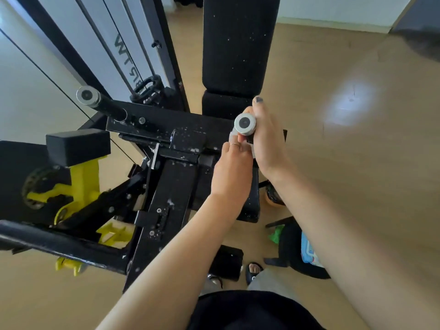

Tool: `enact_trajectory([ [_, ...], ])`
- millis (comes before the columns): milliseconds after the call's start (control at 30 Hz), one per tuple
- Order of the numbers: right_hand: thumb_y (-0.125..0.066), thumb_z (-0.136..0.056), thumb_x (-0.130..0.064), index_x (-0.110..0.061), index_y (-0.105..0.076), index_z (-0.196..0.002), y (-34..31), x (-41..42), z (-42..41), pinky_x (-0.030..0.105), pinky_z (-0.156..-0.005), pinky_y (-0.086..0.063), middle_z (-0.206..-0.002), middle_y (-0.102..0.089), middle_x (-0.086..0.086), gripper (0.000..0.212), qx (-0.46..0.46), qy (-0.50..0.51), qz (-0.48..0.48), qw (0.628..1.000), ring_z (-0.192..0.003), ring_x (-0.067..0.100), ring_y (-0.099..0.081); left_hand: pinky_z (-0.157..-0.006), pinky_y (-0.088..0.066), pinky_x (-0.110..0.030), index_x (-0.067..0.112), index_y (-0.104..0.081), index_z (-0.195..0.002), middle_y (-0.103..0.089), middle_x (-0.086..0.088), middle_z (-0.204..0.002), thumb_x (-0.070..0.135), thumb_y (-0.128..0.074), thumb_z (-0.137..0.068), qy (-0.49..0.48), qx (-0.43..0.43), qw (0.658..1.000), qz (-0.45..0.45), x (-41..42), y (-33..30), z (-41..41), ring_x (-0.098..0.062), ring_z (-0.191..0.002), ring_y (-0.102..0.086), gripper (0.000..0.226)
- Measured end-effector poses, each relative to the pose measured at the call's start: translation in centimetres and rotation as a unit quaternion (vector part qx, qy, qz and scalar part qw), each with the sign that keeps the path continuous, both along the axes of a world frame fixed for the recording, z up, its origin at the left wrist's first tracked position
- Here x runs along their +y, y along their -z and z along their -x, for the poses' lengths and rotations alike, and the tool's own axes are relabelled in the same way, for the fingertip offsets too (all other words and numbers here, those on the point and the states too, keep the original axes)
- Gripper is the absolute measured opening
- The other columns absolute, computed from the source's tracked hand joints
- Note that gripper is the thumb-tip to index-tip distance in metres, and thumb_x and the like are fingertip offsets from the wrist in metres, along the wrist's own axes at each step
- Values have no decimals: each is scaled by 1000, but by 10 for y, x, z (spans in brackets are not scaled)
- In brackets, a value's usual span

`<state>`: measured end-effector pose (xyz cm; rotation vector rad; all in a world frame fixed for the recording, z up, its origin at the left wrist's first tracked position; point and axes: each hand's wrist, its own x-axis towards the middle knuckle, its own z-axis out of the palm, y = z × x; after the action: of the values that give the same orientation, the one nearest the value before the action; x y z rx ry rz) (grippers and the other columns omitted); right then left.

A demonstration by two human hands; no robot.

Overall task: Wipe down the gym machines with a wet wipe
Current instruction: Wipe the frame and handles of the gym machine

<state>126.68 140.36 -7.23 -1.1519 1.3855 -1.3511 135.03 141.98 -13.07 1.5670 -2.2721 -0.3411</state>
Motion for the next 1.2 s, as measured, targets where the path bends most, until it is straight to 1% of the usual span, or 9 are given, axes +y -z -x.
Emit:
enact_trajectory([
  [133, -27, -109, -39, -27, -34, -49, 2, -3, 6, 25, -61, -37, -53, -41, -7, 61, -6, -25, -1, 1000, -54, 8, -38, -72, -52, -43, 10, -58, -108, -52, -8, -113, 5, -51, -97, -117, 231, 965, -39, 16, 5, 21, -27, -89, -52, 14],
  [300, -13, -111, -44, -11, -54, -63, 0, -7, 27, 24, -74, -44, -66, -59, 2, 72, 22, -120, -49, 991, -67, 10, -53, -62, -52, -37, 7, -63, -113, -54, -3, -114, 9, -53, -100, -210, 196, 956, 51, 6, 17, 24, -23, -95, -54, 16],
  [500, -8, -104, -58, -11, -76, -86, 8, -14, 62, 45, -105, -45, -94, -76, 12, 84, 28, -148, -86, 985, -98, 22, -70, -91, -51, -32, 11, -68, -108, -63, 2, -121, 6, -55, -99, -137, 264, 954, 35, 2, 15, 38, -18, -120, -50, 16],
  [633, -8, -106, -58, -8, -73, -91, 17, -13, 63, 41, -97, -49, -94, -74, 13, 83, 25, -135, -121, 983, -94, 24, -69, -84, -50, -29, 14, -74, -97, -66, 5, -121, 13, -68, -94, -65, 231, 969, 59, -4, 25, 13, -17, -121, -50, 7],
  [733, -11, -106, -56, -20, -69, -76, 23, -9, 54, 35, -84, -46, -78, -69, 2, 74, 52, -129, -115, 984, -80, 11, -62, -76, -51, -28, 11, -75, -94, -65, 4, -122, 10, -72, -90, -65, 196, 974, 92, 3, 31, 18, -16, -123, -49, 5],
  [833, -13, -101, -62, -18, -69, -77, 29, -10, 54, 47, -93, -50, -83, -71, 8, 75, 69, -124, -99, 985, -84, 17, -64, -75, -51, -27, 9, -76, -95, -66, 3, -120, 11, -71, -91, -63, 202, 971, 115, 13, 37, 25, -15, -119, -53, 6],
  [933, -14, -99, -63, -12, -72, -83, 27, -13, 54, 49, -96, -50, -88, -73, 12, 78, 63, -113, -103, 986, -89, 24, -66, -79, -45, -22, 12, -75, -95, -67, 6, -114, 14, -69, -93, -103, 243, 960, 94, 12, 32, 30, -15, -110, -55, 7],
  [1067, -13, -105, -56, -11, -74, -89, 25, -10, 55, 37, -88, -48, -89, -73, 11, 78, 64, -111, -89, 988, -87, 16, -65, -79, -52, -37, 16, -69, -91, -67, 9, -99, 9, -63, -93, -207, 334, 919, 22, -2, 24, 45, -14, -97, -57, 9],
  [1200, -12, -100, -64, -8, -75, -98, 24, -12, 60, 50, -105, -48, -98, -74, 17, 84, 32, -136, -105, 985, -104, 32, -67, -82, -53, -29, 17, -67, -88, -67, 7, -100, 7, -62, -91, -248, 417, 873, -38, 12, 23, 58, -10, -93, -63, 12],
])
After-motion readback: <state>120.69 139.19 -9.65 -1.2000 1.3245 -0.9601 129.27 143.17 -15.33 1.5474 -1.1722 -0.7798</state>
